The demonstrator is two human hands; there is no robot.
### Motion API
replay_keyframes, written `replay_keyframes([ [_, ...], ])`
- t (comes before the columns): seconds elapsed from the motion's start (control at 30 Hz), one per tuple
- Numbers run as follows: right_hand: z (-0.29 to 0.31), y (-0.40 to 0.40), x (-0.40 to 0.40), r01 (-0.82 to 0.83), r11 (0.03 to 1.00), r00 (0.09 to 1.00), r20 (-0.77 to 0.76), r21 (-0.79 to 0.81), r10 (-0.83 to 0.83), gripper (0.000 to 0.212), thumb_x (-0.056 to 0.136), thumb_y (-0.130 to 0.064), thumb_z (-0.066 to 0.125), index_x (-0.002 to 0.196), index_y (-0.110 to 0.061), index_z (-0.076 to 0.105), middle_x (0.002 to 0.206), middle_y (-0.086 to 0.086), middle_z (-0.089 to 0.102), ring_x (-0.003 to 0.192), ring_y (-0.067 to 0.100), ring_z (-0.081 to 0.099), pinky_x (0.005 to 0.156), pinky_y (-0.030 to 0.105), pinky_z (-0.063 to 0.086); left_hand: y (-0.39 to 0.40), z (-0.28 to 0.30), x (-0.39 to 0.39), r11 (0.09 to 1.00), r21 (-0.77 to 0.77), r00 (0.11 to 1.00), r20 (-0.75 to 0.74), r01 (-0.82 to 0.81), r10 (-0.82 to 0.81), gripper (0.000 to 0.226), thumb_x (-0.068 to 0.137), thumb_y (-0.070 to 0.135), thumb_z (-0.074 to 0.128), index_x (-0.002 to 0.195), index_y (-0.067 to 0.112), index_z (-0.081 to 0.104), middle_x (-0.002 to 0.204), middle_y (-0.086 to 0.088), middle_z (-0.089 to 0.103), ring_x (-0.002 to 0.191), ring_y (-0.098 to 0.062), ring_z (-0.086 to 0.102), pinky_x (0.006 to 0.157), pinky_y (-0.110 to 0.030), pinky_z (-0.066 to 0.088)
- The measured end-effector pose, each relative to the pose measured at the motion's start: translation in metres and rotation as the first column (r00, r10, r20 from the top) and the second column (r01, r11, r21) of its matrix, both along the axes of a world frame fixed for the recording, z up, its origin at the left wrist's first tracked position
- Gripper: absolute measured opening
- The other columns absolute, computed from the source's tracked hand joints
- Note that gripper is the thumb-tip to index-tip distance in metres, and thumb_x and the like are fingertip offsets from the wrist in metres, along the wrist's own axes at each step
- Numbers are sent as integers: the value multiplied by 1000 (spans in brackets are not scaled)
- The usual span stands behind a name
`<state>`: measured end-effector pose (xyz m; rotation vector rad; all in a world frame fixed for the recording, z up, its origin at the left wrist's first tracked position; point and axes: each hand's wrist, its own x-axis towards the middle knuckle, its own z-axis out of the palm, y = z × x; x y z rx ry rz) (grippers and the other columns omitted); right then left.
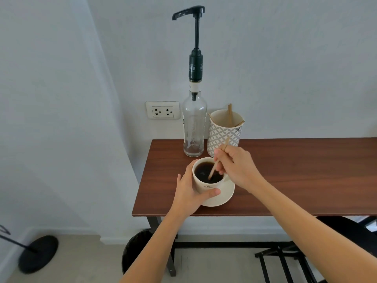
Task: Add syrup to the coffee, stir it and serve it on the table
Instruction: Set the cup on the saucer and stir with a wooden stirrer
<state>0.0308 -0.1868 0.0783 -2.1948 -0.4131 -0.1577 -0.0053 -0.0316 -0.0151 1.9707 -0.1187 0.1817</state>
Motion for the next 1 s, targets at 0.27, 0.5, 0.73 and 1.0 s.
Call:
replay_keyframes([
  [0.27, 4, -4, 8, 51, 991, 962, 273, -124, -15, 26, 101, -18, 51, 76, -16, 53, 63, 1, 61, 58, 19, 59, 58, 31, 48, 0, 0, 0, 1000, 3, 1000, -7, 2, -2, 83, 68, 50, 87, 129, 63, 33, 134, 38, 49, 134, 7, 41, 121, -63, 14],
  [0.5, -2, 8, -2, -31, 996, 999, -8, 79, 32, 27, 102, -19, 51, 86, -4, 67, 69, 7, 71, 58, 10, 65, 64, 14, 54, 0, 1, 0, 1000, 8, 1000, 3, 5, -5, 83, 68, 50, 87, 128, 65, 31, 132, 39, 51, 132, 7, 43, 121, -62, 15],
  [0.73, 2, -6, 10, 46, 993, 960, 279, -110, -13, 28, 102, -19, 50, 74, -18, 49, 59, -6, 52, 51, 8, 50, 52, 18, 39, 0, 1, 1, 1000, -1, 1000, -1, -4, 4, 83, 67, 51, 86, 126, 69, 31, 133, 39, 49, 135, 5, 42, 121, -63, 17],
  [1.0, -3, 10, 0, -36, 996, 993, 111, 76, 28, 26, 102, -17, 51, 86, -4, 67, 67, 7, 70, 63, 15, 66, 67, 17, 53, 0, 2, -1, 1000, -2, 1000, -2, 9, -9, 82, 70, 47, 87, 128, 63, 32, 135, 30, 53, 134, 3, 44, 122, -62, 12],
])
